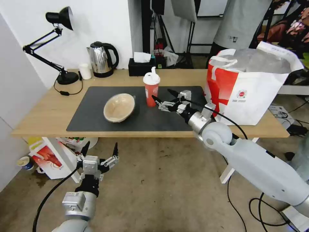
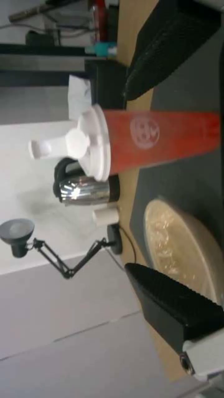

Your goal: Pick up the trash from the table and place it into the takeout bag.

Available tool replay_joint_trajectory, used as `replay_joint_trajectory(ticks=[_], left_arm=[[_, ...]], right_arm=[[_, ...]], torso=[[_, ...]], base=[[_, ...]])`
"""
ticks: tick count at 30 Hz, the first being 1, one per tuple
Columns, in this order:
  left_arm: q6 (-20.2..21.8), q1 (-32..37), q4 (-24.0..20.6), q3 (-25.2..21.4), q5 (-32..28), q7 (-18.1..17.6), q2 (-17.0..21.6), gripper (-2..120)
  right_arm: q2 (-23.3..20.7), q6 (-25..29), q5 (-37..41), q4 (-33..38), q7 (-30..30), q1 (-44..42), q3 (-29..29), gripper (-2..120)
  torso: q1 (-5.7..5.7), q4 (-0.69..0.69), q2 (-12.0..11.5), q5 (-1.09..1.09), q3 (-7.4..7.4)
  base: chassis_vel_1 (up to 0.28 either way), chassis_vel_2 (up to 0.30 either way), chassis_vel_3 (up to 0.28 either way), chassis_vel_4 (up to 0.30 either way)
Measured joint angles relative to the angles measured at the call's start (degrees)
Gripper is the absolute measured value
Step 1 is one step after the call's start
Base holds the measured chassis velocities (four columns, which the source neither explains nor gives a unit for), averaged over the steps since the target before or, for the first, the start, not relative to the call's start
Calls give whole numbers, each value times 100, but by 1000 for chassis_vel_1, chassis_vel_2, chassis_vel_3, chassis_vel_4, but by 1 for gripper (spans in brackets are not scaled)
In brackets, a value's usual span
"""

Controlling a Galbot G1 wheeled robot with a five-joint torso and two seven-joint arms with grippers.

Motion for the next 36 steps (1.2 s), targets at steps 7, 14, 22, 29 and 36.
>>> replay_joint_trajectory(ticks=[7, 14, 22, 29, 36], left_arm=[[0, 0, 0, 0, 0, 0, 0, 100], [0, 0, 0, 0, 0, 0, 0, 100], [0, 0, 0, 0, 0, 0, 0, 100], [0, 0, 0, 0, 0, 0, 0, 100], [0, 0, 0, 0, 0, 0, 0, 100]], right_arm=[[-121, -58, -37, 52, 97, 10, -29, 100], [-99, -80, -131, -51, 176, 50, -60, 100], [104, -87, -134, -264, 177, 164, -168, 100], [249, -88, -135, -442, 162, 267, -234, 100], [439, -91, -131, -639, 140, 294, -274, 100]], torso=[[0, -1, 0, -1, 0], [0, 0, 0, 0, 0], [0, 0, 0, -1, 0], [0, 0, 0, -1, 0], [0, 0, 0, 0, 0]], base=[[0, 0, 0, 0], [0, 0, 0, 0], [0, 0, 0, 0], [0, 0, 0, 0], [0, 0, 0, 0]])
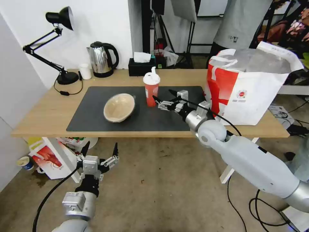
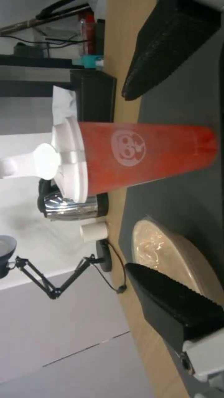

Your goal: Pick up the trash from the table and place it into the takeout bag.

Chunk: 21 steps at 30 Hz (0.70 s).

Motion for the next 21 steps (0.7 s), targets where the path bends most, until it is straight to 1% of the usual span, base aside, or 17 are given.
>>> replay_joint_trajectory(ticks=[7, 21], left_arm=[[0, 0, 0, 0, 0, 0, 0, 100], [0, 0, 0, 0, 0, 0, 0, 100]], right_arm=[[116, 0, -4, -120, -24, 86, -66, 100], [564, 32, -144, -641, -138, 236, -177, 100]], torso=[[0, 0, 0, 0, 0], [0, 0, 0, 0, 0]], base=[[0, 0, 0, 0], [0, 0, 0, 0]])
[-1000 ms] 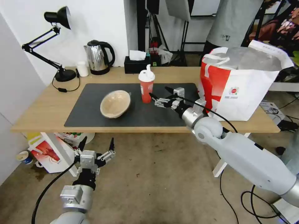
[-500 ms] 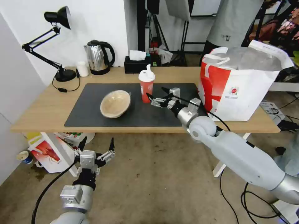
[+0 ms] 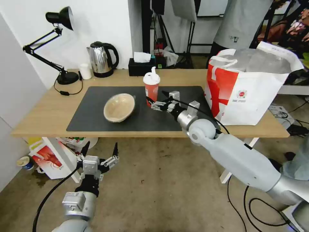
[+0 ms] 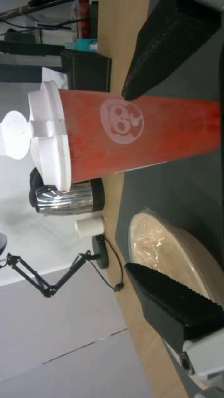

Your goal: Pick up the trash from the table and place it into the takeout bag.

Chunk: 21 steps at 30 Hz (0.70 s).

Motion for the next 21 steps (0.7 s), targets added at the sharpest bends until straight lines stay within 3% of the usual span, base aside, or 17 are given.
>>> replay_joint_trajectory(ticks=[21], left_arm=[[0, 0, 0, 0, 0, 0, 0, 100]], right_arm=[[466, 92, -178, -633, -47, 126, 136, 100]], torso=[[0, 0, 1, 0, -1]], base=[[0, 0, 0, 0]])
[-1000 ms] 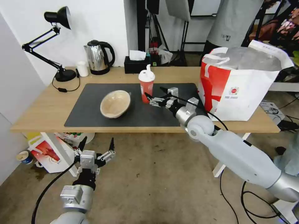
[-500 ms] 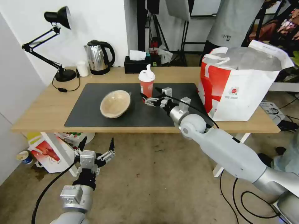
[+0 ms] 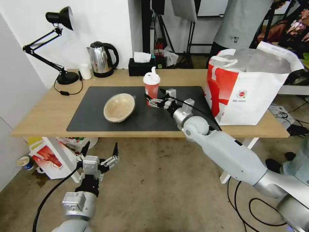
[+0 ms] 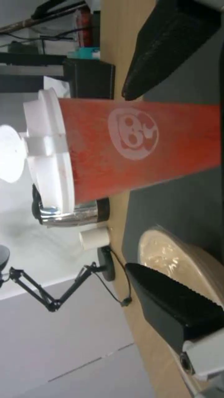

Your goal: Pick up the trash from the table and place it into the takeout bag.

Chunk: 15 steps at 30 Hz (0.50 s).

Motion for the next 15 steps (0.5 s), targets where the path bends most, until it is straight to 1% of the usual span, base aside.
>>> replay_joint_trajectory(ticks=[9, 15], left_arm=[[0, 0, 0, 0, 0, 0, 0, 100], [0, 0, 0, 0, 0, 0, 0, 100]], right_arm=[[212, 70, -82, -338, -15, 40, 57, 100], [275, 82, -118, -479, -39, 60, 64, 100]], torso=[[0, 0, 0, 0, 0], [0, 0, 0, 0, 0]], base=[[0, 0, 0, 0], [0, 0, 0, 0]])
